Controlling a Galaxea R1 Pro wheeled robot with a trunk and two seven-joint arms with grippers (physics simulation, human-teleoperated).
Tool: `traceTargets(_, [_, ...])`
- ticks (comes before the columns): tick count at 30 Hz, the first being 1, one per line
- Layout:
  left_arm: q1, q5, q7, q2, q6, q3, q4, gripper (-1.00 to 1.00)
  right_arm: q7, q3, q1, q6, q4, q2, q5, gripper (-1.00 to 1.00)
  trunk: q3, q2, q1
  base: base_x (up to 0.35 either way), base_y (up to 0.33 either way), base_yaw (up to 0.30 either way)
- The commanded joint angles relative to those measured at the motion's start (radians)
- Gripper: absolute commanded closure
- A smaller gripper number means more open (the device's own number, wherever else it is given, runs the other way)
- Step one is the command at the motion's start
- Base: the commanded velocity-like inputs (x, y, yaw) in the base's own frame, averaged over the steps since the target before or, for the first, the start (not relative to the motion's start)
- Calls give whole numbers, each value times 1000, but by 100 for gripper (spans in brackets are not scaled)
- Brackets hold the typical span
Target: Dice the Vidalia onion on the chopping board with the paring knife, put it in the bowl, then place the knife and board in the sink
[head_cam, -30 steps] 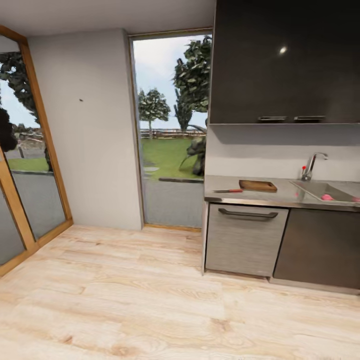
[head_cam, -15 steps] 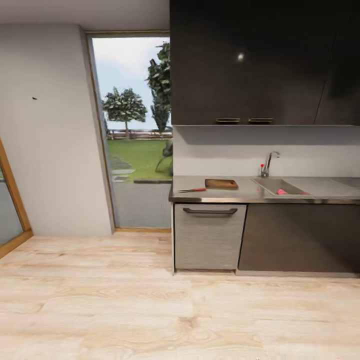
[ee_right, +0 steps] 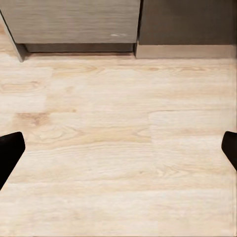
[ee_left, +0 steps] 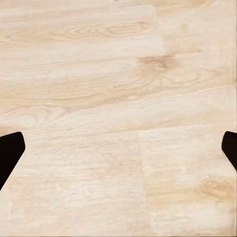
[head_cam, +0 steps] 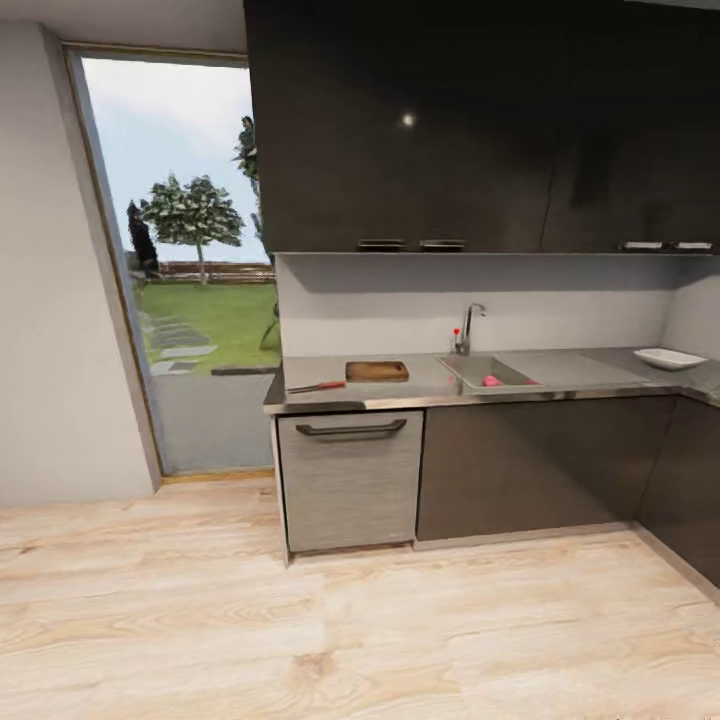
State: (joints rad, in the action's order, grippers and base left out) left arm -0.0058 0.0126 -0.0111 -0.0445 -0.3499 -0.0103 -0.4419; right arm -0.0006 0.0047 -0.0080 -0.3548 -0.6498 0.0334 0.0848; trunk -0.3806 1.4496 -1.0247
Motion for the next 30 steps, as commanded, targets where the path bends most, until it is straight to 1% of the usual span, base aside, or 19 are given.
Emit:
traceTargets(1, [0,1,-1,0,-3,0,0,-100,0,-2,0,-3,1,0,9,-100,-1,0,0,214,-233,-273])
traceTargets(7, [0,1,-1,-1,-3,0,0,-100,1,-2,-1,-3,1,0,8,-100,3,0,0,87,-94,-273])
traceTargets(30, [0,1,0,-3,-4,0,-1,-100,1,-2,-1,-3,1,0,9,-100,20,0,0,1,-2,-270])
